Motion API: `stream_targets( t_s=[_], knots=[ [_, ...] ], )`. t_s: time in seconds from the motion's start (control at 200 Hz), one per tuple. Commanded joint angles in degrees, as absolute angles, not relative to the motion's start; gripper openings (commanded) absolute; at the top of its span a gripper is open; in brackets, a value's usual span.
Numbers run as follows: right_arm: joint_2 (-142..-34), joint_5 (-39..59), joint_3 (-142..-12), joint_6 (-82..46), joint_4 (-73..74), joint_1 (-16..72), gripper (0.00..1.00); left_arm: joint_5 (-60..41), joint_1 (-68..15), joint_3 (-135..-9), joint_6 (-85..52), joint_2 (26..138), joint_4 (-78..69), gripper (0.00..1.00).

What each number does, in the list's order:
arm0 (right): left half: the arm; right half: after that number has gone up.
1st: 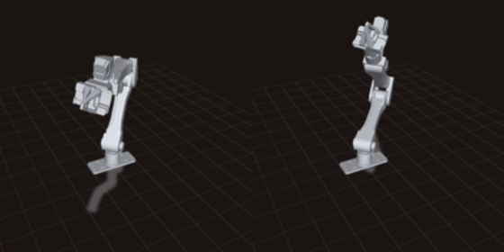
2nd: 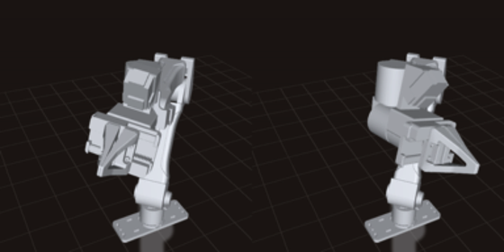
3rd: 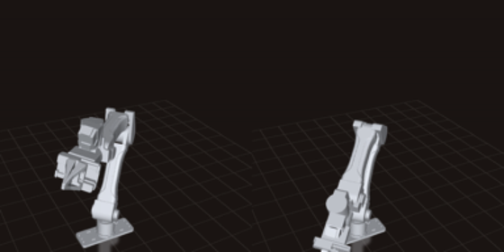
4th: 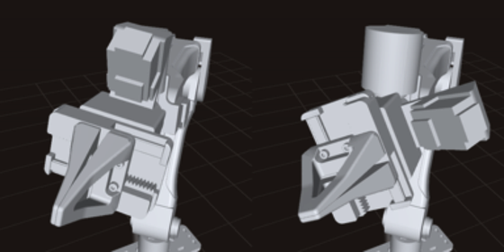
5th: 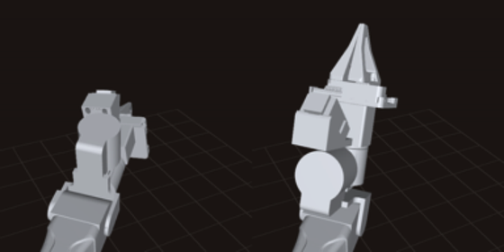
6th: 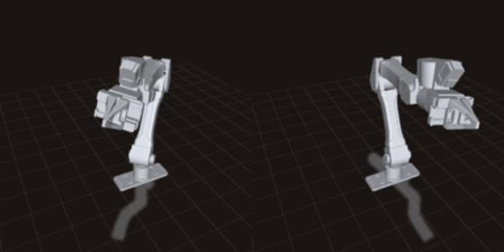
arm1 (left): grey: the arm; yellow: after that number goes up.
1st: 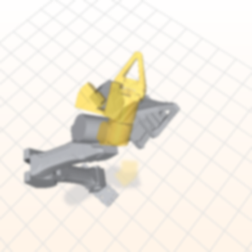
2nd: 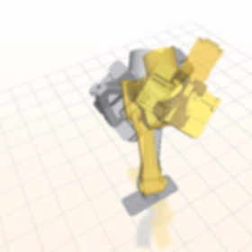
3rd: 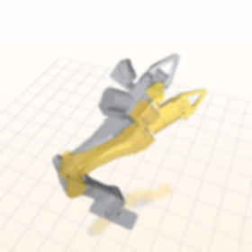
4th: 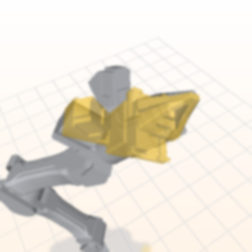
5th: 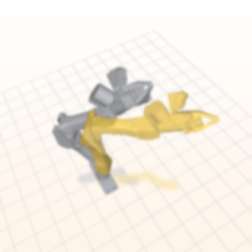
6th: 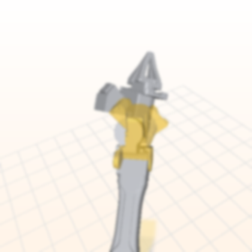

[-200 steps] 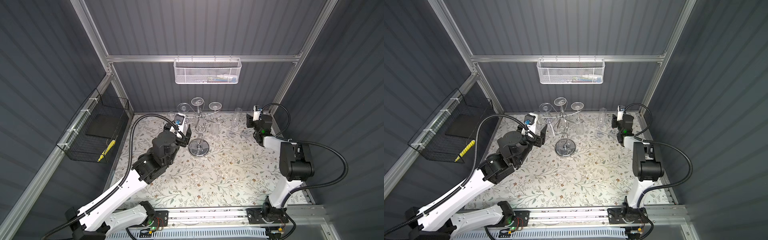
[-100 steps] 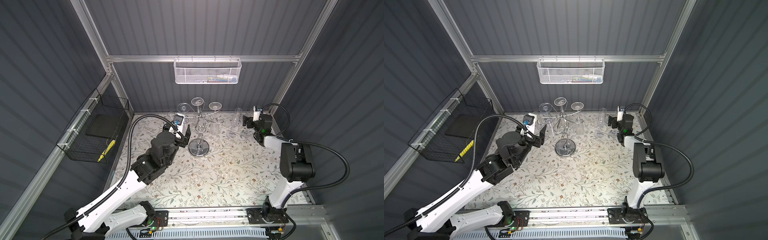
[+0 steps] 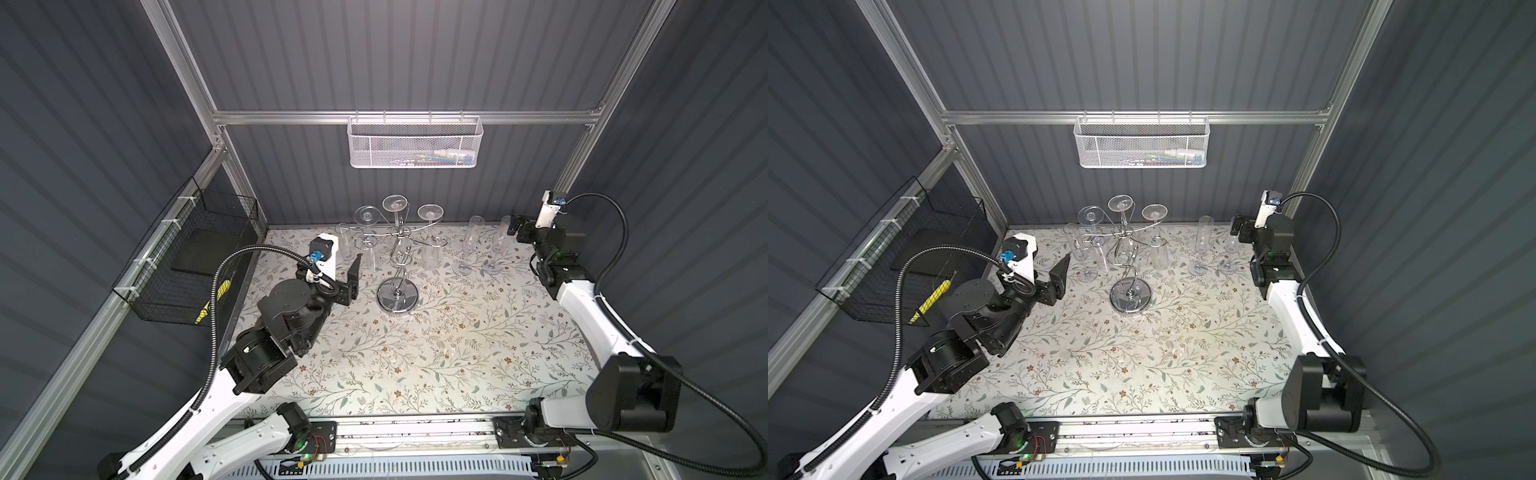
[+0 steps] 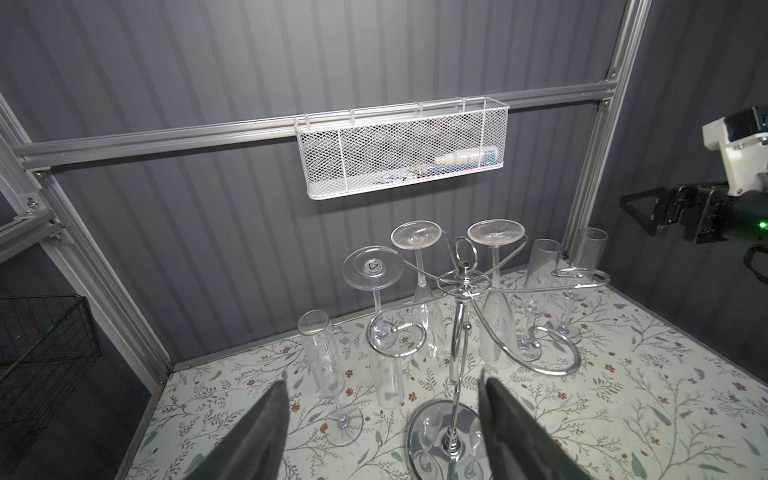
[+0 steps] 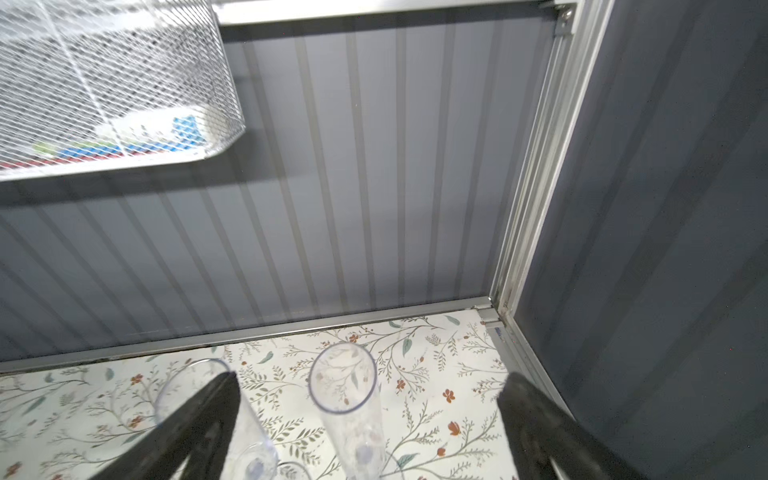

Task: Take the wine glass off the wine glass rack
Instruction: 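Move the right gripper up to the next flute hanging on the rack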

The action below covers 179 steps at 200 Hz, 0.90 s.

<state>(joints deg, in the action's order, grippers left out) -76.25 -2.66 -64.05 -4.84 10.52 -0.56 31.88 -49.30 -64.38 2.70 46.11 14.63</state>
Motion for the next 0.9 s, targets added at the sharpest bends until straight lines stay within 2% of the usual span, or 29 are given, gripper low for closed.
stream_targets(
  t_s=[0.0,0.25,0.375,0.5,0.775,0.89],
  knots=[
    [-70.68,-1.46,-63.63,-10.11,-0.33,0.87,0.99,30.0,-49.0,-63.73,0.0,43.18,17.19,0.74],
    [-64.5,5.75,-68.47,-19.51,-15.12,4.28,0.99,23.59,-48.98,-61.93,-1.3,39.56,21.79,0.75],
    [-65.84,15.82,-72.71,-21.58,-19.97,6.22,0.99,23.3,-49.01,-61.26,-2.34,39.46,22.9,0.76],
    [-70.77,18.42,-80.13,-23.4,-28.05,9.14,0.99,21.67,-49.03,-59.69,-3.39,39.16,21.17,0.76],
    [-76.41,28.68,-85.26,-30.78,-22.63,11.51,0.99,18.29,-48.97,-59.86,-6.73,38.51,21.32,0.76],
    [-78.93,29.2,-87.87,-31.21,-24.12,11.53,0.99,18.01,-49.03,-60.18,-7.41,38.42,22.72,0.76]
  ],
)
